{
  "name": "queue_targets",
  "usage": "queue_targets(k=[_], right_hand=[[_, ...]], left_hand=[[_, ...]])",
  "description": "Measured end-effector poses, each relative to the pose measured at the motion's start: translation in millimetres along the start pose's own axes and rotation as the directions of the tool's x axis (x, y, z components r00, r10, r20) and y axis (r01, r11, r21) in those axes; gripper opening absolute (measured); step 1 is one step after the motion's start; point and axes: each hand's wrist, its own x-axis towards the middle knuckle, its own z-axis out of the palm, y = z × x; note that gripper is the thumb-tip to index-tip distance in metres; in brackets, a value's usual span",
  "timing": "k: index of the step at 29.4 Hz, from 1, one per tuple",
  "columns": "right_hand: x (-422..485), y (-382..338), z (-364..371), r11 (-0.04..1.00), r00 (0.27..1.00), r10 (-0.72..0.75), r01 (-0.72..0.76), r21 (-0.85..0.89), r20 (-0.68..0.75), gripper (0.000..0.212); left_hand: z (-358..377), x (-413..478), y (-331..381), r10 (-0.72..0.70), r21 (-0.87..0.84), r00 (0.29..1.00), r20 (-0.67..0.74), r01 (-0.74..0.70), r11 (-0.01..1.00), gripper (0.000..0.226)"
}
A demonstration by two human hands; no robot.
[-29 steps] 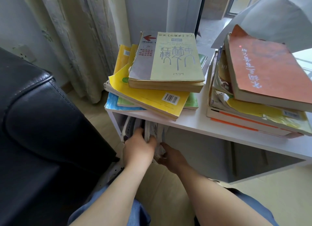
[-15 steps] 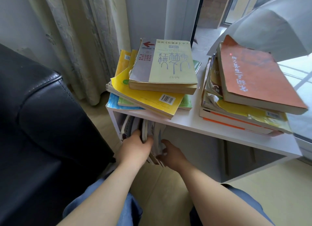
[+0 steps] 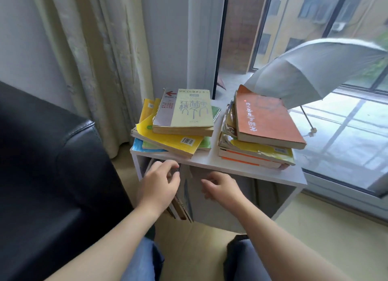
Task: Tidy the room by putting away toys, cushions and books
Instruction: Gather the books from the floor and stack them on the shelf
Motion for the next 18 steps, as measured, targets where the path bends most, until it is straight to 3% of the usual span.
queue_targets(k=[3, 6, 8, 12, 15, 18], right_hand=[[-10.8, -23.4, -27.6, 0.989, 0.988, -0.103, 0.114, 0.097, -0.117, 0.011], [-13.3, -44.9, -57.3, 0.962, 0.852, -0.247, 0.272, -0.013, -0.462, 0.012], [-9.1, -53.9, -76.8, 0.968, 0.789, -0.25, 0.215, -0.129, -0.562, 0.018], [16.8, -50.8, -102.7, 0.88, 0.887, -0.174, -0.055, -0.471, -0.429, 0.045], [32.2, -42.4, -117.3, 0.829, 0.925, 0.009, -0.22, -0.514, -0.38, 0.072], [37.7, -36.6, -118.8, 0.751, 0.936, 0.106, -0.296, -0.59, -0.335, 0.087]], left_hand=[[-15.9, 10.9, 28.8, 0.18, 0.041, 0.983, -0.03, -0.179, 0.983, 0.024], [-31.1, 34.1, 56.9, 0.289, 0.15, 0.956, -0.047, -0.28, 0.948, 0.033], [-35.0, 52.3, 70.4, 0.331, 0.257, 0.944, -0.009, -0.317, 0.913, 0.039], [-30.2, 80.6, 82.4, 0.244, 0.489, 0.939, 0.243, -0.336, 0.805, 0.057], [-20.1, 93.9, 93.0, 0.187, 0.617, 0.901, 0.391, -0.407, 0.674, 0.069], [-14.5, 102.8, 94.3, 0.096, 0.577, 0.901, 0.424, -0.35, 0.738, 0.072]])
